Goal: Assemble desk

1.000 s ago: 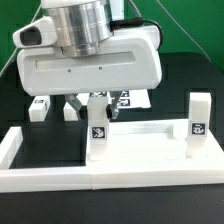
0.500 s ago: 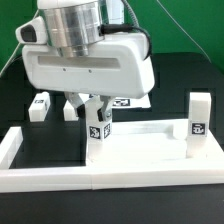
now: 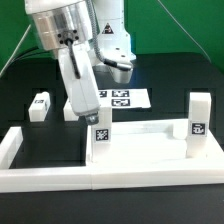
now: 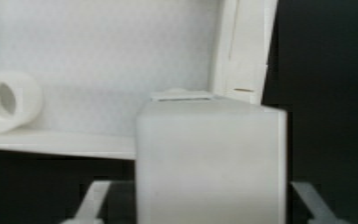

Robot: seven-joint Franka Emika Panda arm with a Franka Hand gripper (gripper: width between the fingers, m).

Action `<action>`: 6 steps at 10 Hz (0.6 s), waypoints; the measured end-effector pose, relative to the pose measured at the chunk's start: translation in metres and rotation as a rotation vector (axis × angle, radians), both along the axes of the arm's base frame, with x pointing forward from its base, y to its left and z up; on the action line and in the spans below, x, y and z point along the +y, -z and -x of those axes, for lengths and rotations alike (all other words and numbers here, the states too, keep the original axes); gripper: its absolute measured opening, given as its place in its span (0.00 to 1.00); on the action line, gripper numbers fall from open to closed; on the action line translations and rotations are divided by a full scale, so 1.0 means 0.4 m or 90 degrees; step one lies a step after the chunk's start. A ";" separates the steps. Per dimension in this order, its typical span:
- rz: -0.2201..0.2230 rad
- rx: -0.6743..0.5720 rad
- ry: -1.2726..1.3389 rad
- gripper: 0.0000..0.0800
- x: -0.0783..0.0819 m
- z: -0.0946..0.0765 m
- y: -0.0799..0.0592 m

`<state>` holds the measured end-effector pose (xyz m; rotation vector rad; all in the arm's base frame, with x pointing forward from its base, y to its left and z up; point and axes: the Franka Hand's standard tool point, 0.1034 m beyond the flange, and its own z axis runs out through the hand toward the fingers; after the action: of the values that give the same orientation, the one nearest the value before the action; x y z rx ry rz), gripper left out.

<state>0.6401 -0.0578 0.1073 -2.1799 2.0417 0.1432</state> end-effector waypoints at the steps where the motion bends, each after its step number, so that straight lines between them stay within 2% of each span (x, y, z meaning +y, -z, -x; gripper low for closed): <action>1: 0.004 0.000 -0.010 0.37 0.000 0.000 0.000; 3: 0.010 -0.008 -0.065 0.37 0.001 0.001 0.002; 4: 0.020 -0.023 -0.178 0.64 0.009 -0.001 0.001; 5: 0.033 -0.039 -0.337 0.76 0.019 -0.003 -0.003; 6: 0.036 -0.048 -0.402 0.80 0.026 -0.005 -0.004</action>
Offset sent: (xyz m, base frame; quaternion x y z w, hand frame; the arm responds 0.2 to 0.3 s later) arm 0.0050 0.0097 0.0048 0.0024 0.0308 -0.3242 0.9455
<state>0.6420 -0.0473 0.1087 -2.7376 1.2672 0.0704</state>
